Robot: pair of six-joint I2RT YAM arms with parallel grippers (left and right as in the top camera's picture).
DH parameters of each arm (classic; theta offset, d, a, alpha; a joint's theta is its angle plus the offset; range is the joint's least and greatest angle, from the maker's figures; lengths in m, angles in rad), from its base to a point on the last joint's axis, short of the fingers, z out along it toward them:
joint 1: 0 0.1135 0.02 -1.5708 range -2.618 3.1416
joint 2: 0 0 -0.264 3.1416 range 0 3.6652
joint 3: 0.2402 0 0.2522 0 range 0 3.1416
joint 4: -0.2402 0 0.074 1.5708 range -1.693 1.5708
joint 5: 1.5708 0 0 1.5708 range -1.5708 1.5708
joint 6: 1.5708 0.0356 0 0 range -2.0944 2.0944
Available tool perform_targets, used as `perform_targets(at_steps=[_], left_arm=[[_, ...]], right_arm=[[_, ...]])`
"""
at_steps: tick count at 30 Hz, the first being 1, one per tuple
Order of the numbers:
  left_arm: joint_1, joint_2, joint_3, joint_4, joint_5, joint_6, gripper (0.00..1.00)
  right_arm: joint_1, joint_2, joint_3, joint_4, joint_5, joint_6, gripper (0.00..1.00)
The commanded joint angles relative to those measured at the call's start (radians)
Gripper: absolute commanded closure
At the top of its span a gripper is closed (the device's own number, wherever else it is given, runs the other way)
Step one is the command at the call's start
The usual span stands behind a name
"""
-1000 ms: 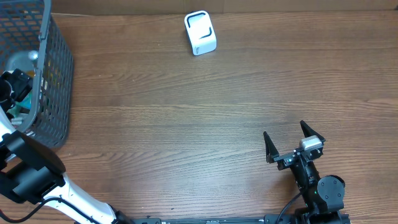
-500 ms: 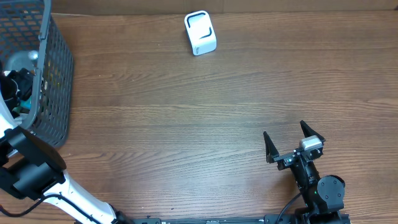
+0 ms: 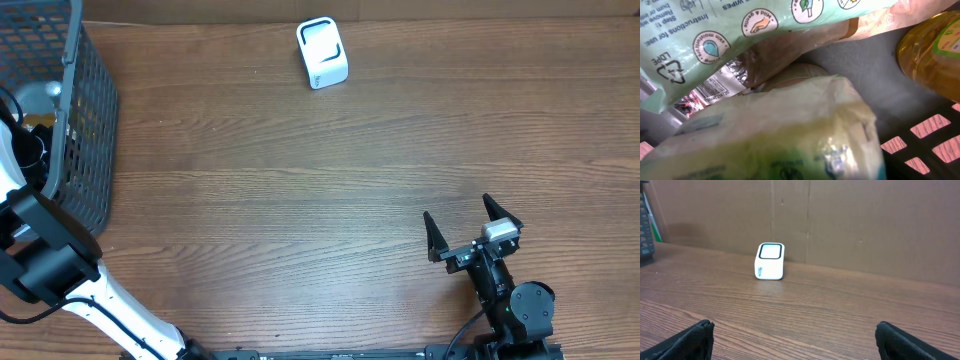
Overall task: Scan the item barcode
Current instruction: 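Grasp the green-lidded Kleenex tissue tub in the basket with the left gripper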
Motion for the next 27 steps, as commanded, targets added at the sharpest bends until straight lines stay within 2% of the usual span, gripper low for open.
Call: perform_targets(at_steps=[1,27], left_arm=[[-0.003,0.016,-0.006,-0.004,0.000,-0.012,0.21],[-0.003,0.023,-0.006,-0.010,-0.066,-0.012,0.22]], right_arm=[[0.003,-0.008,-0.010,0.003,0.013,-0.003,0.00],[0.003,-0.008,-0.010,0.003,0.013,-0.003,0.00]])
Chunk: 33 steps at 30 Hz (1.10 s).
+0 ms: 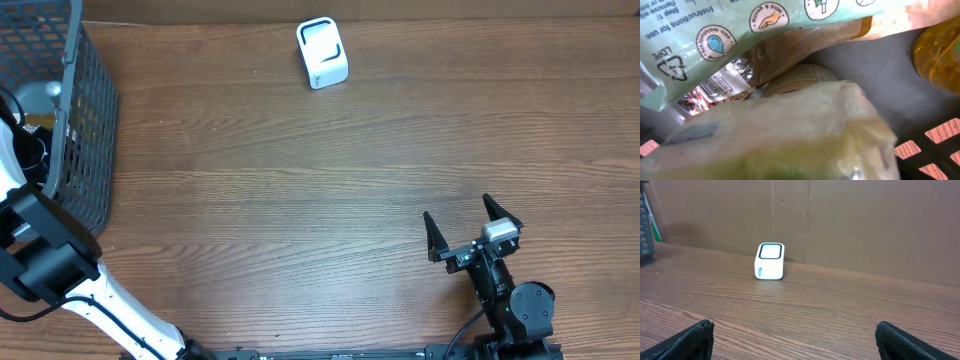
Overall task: Scan the item barcode
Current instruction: 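Grasp the green-lidded Kleenex tissue tub in the basket with the left gripper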
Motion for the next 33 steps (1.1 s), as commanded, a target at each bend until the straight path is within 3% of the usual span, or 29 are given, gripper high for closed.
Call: perform_targets(at_steps=[1,4,8,12,17,24,28,33], left_arm=[[-0.003,0.013,-0.006,0.002,-0.038,-0.011,0.23],[-0.003,0.013,-0.006,0.003,-0.038,-0.010,0.37],[-0.003,0.013,-0.006,0.003,-0.031,-0.010,0.45],[-0.003,0.004,0.034,-0.018,-0.011,-0.011,0.46],[0.000,0.001,0.269,-0.141,-0.012,-0.011,0.48],[-0.001,0.001,0.812,-0.333,-0.006,-0.067,0.49],[-0.009,0.001,1.069,-0.420,0.121,-0.105,0.50],[-0.071,-0.013,1.142,-0.441,0.203,-0.111,0.53]], right_arm=[[0.003,-0.008,-0.010,0.003,0.013,-0.002,0.00],[0.003,-0.008,-0.010,0.003,0.013,-0.002,0.00],[0.003,-0.008,-0.010,0.003,0.013,-0.002,0.00],[0.003,-0.008,-0.010,0.003,0.013,-0.002,0.00],[0.003,-0.008,-0.010,0.003,0.013,-0.002,0.00],[0.003,-0.008,-0.010,0.003,0.013,-0.002,0.00],[0.003,-0.008,-0.010,0.003,0.013,-0.002,0.00],[0.003,-0.008,-0.010,0.003,0.013,-0.002,0.00]])
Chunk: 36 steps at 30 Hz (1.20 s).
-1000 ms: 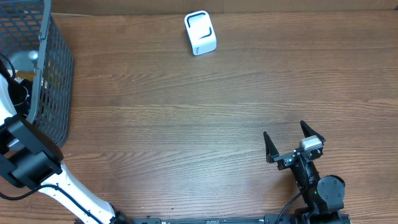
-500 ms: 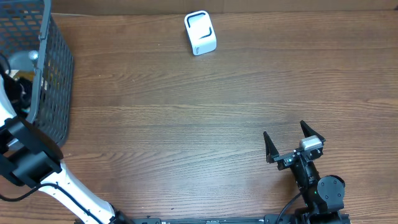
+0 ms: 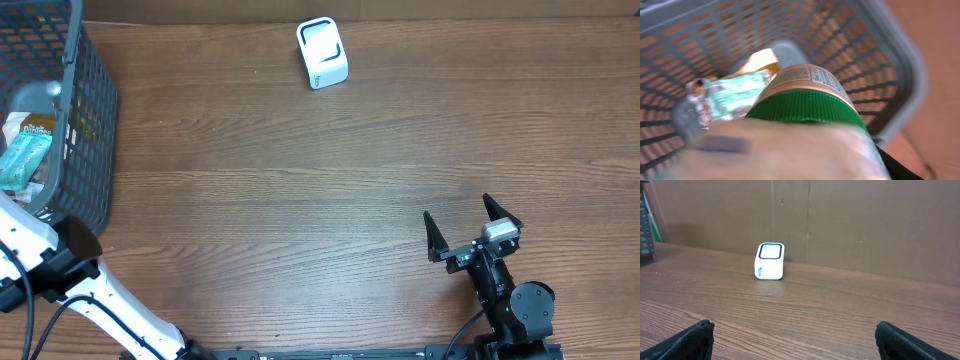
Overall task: Scan the item barcode
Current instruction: 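Grasp the green-lidded Kleenex tissue tub in the basket with the left gripper, then carry the tissue tub to the white scanner with the left gripper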
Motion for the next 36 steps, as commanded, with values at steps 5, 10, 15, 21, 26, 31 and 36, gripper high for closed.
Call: perform_targets(at_steps=[5,10,15,21,26,31,36], left_arm=[[-0.195,-0.055,0.034,0.004,0.084,-0.021,0.56],[-0.396,-0.057,0.032,0.004,0.084,0.002,0.70],[-0.610,-0.056,0.032,0.004,0.074,0.001,0.73],[-0.863,-0.055,-0.015,0.004,-0.077,-0.005,0.71],[-1.043,-0.055,-0.151,0.004,-0.160,-0.142,0.70],[-1.151,-0.055,-0.337,0.005,-0.192,-0.385,0.69],[-1.240,-0.055,-0.582,0.019,-0.209,-0.678,0.66]], right_arm=[[0.003,-0.008,-0.010,0.003,0.013,-0.003,0.00],[0.003,-0.008,-0.010,0.003,0.013,-0.003,0.00],[0.003,-0.008,-0.010,0.003,0.013,-0.003,0.00],[0.003,-0.008,-0.010,0.003,0.013,-0.003,0.00],[0.003,-0.008,-0.010,0.003,0.013,-0.003,0.00],[0.003,-0.008,-0.010,0.003,0.013,-0.003,0.00],[0.003,-0.008,-0.010,0.003,0.013,-0.003,0.00]])
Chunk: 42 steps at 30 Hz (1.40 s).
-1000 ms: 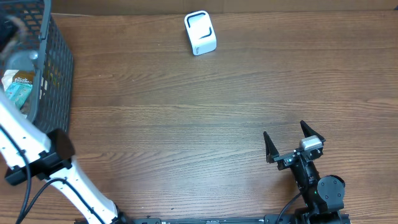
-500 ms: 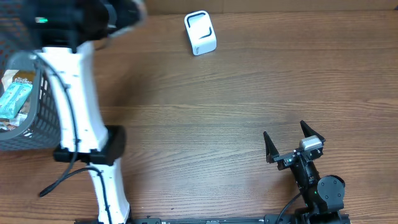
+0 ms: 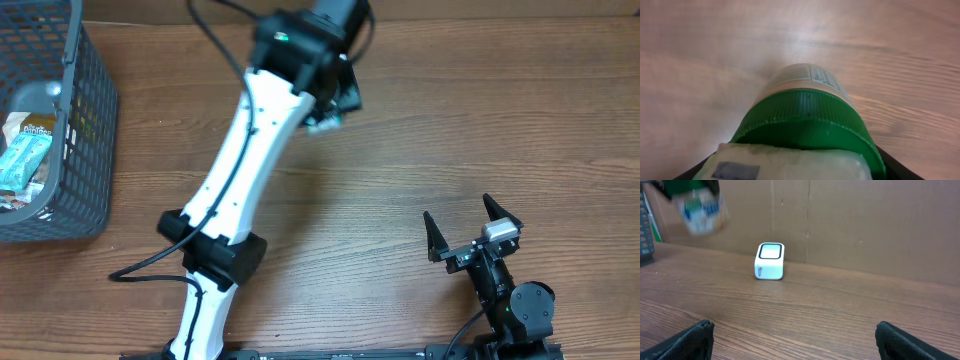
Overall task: Scan the item barcode
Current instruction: 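Carry the tissue tub to the white scanner with the left gripper, then set the tissue tub on the table, open the left gripper, withdraw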
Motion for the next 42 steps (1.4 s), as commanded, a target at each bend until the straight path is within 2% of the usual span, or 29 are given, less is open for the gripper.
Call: perform_targets(at_steps=[1,6,12,18,32,42], left_arm=[[-0.054,-0.040,-0.158,0.023,-0.045,-0.309,0.65],[-0.109,-0.040,-0.398,0.195,-0.023,-0.444,0.65],[-0.150,-0.039,-0.542,0.393,-0.004,-0.506,0.67],[-0.183,-0.039,-0.626,0.509,-0.009,-0.545,0.66],[-0.238,-0.039,-0.663,0.566,-0.107,-0.545,0.66],[-0.243,-0.023,-0.663,0.572,-0.098,-0.544,0.66]], right_arm=[[0.003,-0.008,-0.010,0.003,0.013,-0.003,0.00],[0.003,-0.008,-0.010,0.003,0.013,-0.003,0.00],[0.003,-0.008,-0.010,0.003,0.013,-0.003,0.00],[0.003,-0.008,-0.010,0.003,0.013,-0.003,0.00],[0.003,-0.008,-0.010,0.003,0.013,-0.003,0.00],[0.003,-0.008,-0.010,0.003,0.013,-0.003,0.00]])
